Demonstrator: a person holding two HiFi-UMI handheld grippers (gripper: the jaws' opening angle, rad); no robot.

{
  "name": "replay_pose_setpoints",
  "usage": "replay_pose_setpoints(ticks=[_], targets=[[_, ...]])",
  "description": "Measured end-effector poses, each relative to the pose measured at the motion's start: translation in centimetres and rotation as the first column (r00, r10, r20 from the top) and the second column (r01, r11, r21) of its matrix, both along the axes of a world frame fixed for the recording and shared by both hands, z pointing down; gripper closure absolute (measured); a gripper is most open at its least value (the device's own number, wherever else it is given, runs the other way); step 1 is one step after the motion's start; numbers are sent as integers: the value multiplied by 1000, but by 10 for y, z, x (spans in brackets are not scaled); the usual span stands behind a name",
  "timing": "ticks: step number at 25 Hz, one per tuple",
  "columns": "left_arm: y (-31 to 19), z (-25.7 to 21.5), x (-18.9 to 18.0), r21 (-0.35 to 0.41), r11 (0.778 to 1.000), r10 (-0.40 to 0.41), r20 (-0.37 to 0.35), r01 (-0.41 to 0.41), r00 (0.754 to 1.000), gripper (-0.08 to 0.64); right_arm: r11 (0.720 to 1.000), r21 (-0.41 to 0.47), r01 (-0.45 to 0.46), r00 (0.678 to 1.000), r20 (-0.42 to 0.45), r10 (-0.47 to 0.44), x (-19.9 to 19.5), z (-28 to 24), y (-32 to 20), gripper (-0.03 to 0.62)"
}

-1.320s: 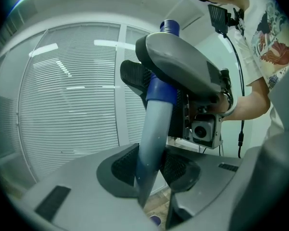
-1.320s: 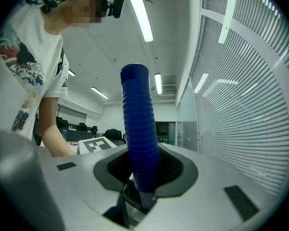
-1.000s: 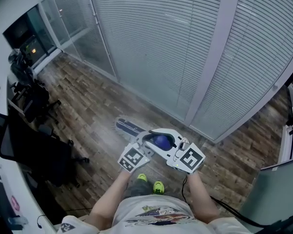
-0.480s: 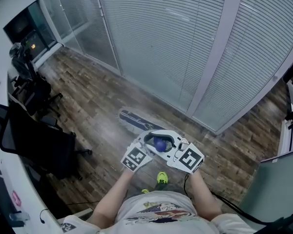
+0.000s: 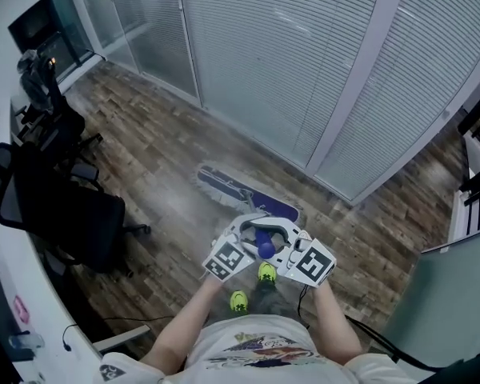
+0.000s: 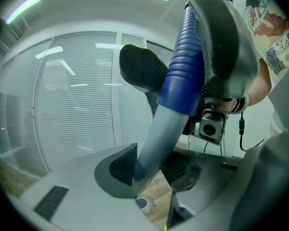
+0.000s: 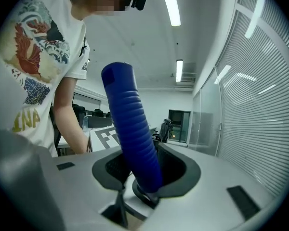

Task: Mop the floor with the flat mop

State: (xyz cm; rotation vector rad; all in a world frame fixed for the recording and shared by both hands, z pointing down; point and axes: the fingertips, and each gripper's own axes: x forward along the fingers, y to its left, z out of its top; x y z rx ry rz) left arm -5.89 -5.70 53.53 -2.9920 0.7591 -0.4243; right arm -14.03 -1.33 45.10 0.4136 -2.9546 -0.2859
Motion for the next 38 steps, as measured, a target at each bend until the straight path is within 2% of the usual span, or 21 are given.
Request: replay_pose_setpoints(ticks=[7,11,19,22,28,38], targets=[[69,14,-12,-16,1000,25,15,-25,1000,443,1000,-27,6,997,-81,-8,-13,20,71,449],[102,14,-10,-21,999,38,26,-37,999,442,999,-38,8,998,-64,-10,-12,18,103,446],[166,14,8,-28,999,34,44,-33,998,442,999,-47,24,999,-45,-26,7,16,167,443],[196,15,18,-37,999,20,62,-18,998,442,996,-79,36,999,-17,-37,15,14,199,442],[265,15,50,-30,1000,-2,66,4,998,440,995,-71,77,997,-7,-77,50,15,270,439],[383,30,81,-28,999,-24,89,26,996,437,988,-77,134,989,-46,-138,83,33,393,437]])
